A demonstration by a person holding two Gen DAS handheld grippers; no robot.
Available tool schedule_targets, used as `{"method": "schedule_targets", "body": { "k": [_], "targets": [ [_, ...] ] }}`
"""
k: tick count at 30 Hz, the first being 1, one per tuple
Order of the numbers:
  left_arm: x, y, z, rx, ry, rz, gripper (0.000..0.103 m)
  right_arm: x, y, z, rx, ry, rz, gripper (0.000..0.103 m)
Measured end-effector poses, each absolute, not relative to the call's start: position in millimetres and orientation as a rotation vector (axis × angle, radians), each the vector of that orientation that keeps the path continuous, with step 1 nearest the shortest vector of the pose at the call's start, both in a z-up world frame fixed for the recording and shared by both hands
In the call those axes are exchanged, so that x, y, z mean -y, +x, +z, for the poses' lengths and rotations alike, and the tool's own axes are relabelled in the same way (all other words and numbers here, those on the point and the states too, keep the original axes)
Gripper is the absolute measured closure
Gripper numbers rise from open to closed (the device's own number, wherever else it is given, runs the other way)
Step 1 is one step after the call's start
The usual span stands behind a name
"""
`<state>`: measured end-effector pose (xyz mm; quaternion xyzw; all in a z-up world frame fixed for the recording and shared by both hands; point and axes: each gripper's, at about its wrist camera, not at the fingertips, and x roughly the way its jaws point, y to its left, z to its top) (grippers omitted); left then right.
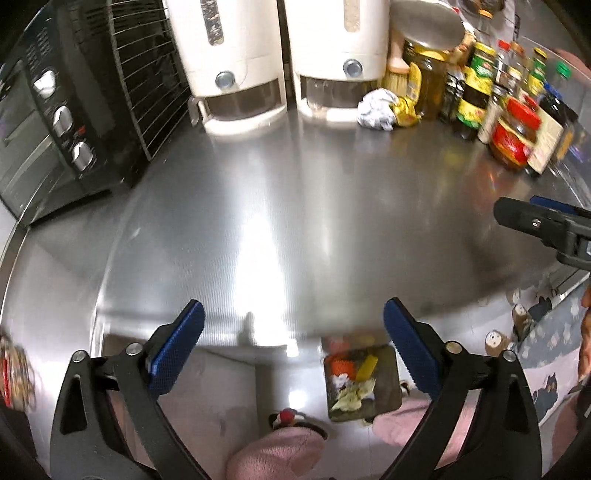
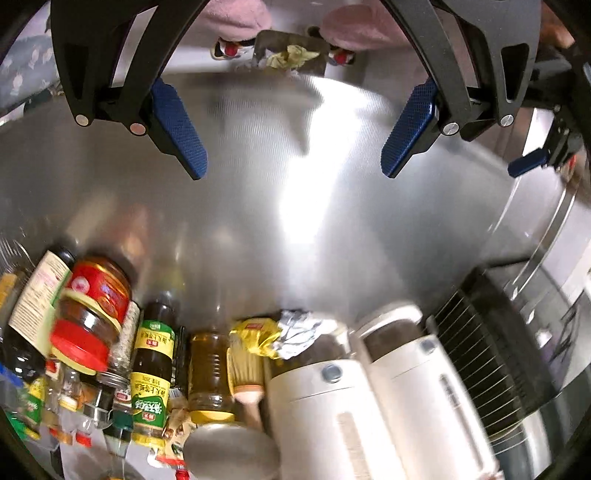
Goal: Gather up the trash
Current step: 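Raise both open tools back up toward the remaining trash on the counter, then grasp the crumpled paper ball with the left tool while the right tool grasps the yellow wrapper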
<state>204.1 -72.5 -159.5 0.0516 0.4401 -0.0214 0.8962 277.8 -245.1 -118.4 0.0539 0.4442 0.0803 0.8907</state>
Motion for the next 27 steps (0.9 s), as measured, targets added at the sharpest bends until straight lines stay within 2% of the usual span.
{"method": "schedule_targets", "body": {
  "k": [3, 5, 7, 9, 10, 18, 27],
  "targets": [
    [82.1, 234.4, -158.0, -0.908, 0.12, -0.031, 0.02, 247.0, 308.9, -115.9, -0.927, 0.099, 0.134, 0.015],
    [90.1, 256.2, -158.1, -0.911, 0.132, -0.03, 0.023, 247.5, 325.4, -118.4, -0.934, 0.111, 0.118, 0.024],
    [96.0, 273.1, -157.8, -0.914, 0.134, -0.036, 0.029, 250.8, 346.9, -118.6, -0.931, 0.118, 0.099, 0.039],
    [102.6, 291.2, -158.4, -0.919, 0.129, -0.05, 0.039, 255.4, 369.1, -117.2, -0.916, 0.125, 0.071, 0.05],
    [105.4, 299.7, -158.2, -0.919, 0.124, -0.056, 0.04, 258.3, 379.0, -115.9, -0.91, 0.135, 0.069, 0.054],
    [122.8, 364.3, -157.1, -0.903, 0.134, -0.045, 0.042, 255.9, 444.9, -116.7, -0.879, 0.18, 0.064, 0.055],
    [132.6, 403.0, -156.9, -0.899, 0.131, -0.056, 0.042, 253.4, 484.9, -130.8, -0.904, 0.192, 0.073, 0.055]
  ]
}}
